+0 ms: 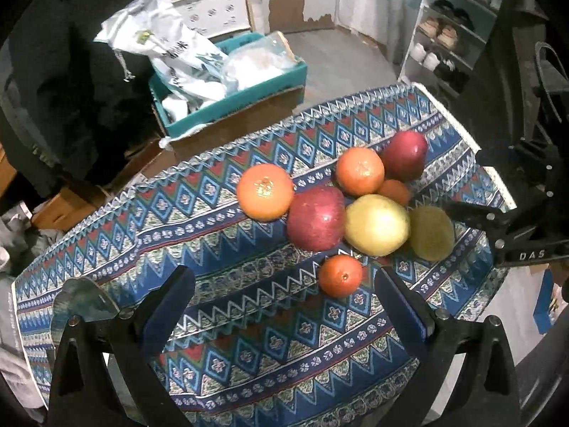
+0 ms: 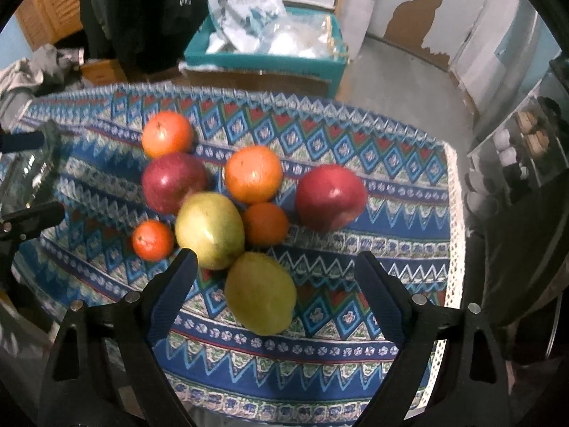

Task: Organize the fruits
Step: 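Move both tools toward the fruit cluster, left toward an orange, right toward the green pear, then grasp the orange with the left tool while the right tool grasps the green pear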

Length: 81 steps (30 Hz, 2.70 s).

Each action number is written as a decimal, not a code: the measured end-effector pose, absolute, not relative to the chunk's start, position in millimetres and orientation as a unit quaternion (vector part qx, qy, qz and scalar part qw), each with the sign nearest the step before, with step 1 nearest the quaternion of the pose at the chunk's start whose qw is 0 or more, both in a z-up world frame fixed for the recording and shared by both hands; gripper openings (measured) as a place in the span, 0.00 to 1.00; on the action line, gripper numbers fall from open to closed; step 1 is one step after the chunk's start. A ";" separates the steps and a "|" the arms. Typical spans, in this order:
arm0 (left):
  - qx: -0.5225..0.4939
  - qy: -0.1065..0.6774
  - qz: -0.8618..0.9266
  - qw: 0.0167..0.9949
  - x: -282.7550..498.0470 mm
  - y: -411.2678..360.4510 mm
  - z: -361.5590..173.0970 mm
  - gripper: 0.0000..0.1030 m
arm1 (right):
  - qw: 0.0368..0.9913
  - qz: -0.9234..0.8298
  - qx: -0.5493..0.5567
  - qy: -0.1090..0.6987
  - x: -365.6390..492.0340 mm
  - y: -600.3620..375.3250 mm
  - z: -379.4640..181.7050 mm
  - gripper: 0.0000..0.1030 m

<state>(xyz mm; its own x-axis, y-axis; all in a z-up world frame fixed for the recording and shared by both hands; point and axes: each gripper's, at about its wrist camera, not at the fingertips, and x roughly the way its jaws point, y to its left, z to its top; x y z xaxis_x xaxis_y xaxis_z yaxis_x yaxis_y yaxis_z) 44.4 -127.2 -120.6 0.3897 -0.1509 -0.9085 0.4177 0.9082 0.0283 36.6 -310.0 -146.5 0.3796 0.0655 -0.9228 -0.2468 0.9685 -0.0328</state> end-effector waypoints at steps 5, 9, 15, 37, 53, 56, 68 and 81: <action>0.136 0.539 -0.174 0.813 46.8 -137.5 -141.2 0.99 | 0.807 0.103 -0.078 0.576 33.9 -315.7 -175.4 0.83; 0.136 0.553 -0.171 0.804 52.1 -142.7 -158.5 0.99 | 0.796 0.107 -0.072 0.592 34.9 -319.2 -192.6 0.82; 0.144 0.570 -0.171 0.791 56.8 -151.6 -179.9 0.99 | 0.782 0.118 -0.080 0.607 37.0 -316.4 -209.9 0.82; 0.152 0.612 -0.193 0.752 75.9 -185.6 -239.1 0.80 | 0.763 0.140 -0.073 0.627 52.3 -297.9 -260.7 0.66; 0.151 0.602 -0.207 0.756 72.6 -177.1 -237.6 0.46 | 0.781 0.129 -0.046 0.609 33.1 -308.2 -249.3 0.66; 0.146 0.597 -0.207 0.761 72.0 -173.5 -230.9 0.46 | 0.790 0.123 -0.037 0.599 31.5 -313.0 -237.7 0.66; 0.157 0.546 -0.210 0.795 47.1 -171.4 -188.3 0.45 | 0.824 0.095 -0.019 0.558 19.0 -332.8 -189.0 0.66; 0.146 0.493 -0.211 0.831 40.5 -152.1 -132.0 0.45 | 0.863 0.098 -0.012 0.495 22.5 -317.4 -132.1 0.66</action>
<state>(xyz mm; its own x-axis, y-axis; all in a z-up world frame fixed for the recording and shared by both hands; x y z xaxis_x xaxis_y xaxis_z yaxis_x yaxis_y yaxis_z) 40.5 -152.1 -132.0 0.4239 -0.2073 -0.8817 0.4951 0.8682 0.0340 22.5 -317.4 -132.1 0.4907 0.1566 -0.8571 -0.1808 0.9806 0.0757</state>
